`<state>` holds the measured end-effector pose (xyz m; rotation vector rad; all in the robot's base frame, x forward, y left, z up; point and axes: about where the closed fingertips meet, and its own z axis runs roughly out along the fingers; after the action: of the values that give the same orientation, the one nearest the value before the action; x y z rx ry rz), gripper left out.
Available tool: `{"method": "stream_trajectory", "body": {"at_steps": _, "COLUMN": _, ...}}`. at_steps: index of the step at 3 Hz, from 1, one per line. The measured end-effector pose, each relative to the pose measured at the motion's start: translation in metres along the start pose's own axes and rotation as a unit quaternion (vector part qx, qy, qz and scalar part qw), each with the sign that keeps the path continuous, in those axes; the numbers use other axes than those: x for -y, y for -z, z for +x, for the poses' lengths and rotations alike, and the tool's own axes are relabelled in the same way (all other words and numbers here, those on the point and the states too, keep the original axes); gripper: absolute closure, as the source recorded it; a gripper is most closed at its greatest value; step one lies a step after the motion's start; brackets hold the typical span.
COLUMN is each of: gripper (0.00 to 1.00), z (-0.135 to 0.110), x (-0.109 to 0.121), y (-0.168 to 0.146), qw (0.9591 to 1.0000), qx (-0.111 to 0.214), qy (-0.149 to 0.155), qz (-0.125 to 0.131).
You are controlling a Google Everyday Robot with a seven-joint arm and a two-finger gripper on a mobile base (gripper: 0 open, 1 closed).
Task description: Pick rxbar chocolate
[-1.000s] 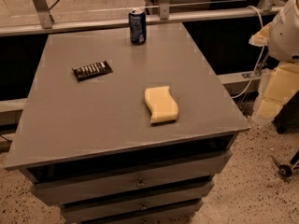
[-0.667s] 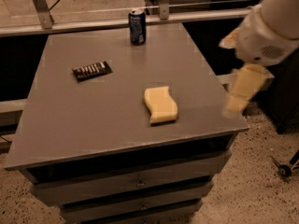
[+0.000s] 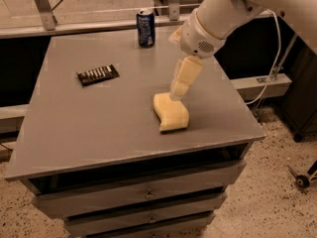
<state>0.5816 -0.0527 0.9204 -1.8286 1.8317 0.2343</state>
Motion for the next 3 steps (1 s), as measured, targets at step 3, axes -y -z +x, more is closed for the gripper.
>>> {"method": "stream_trajectory", "body": {"at_steps": 3, "gripper": 0.0, "z": -0.049, "x": 0.057, "y": -0.055, "qw": 0.994, "qx": 0.109, "qy": -0.005, "qz": 0.012}}
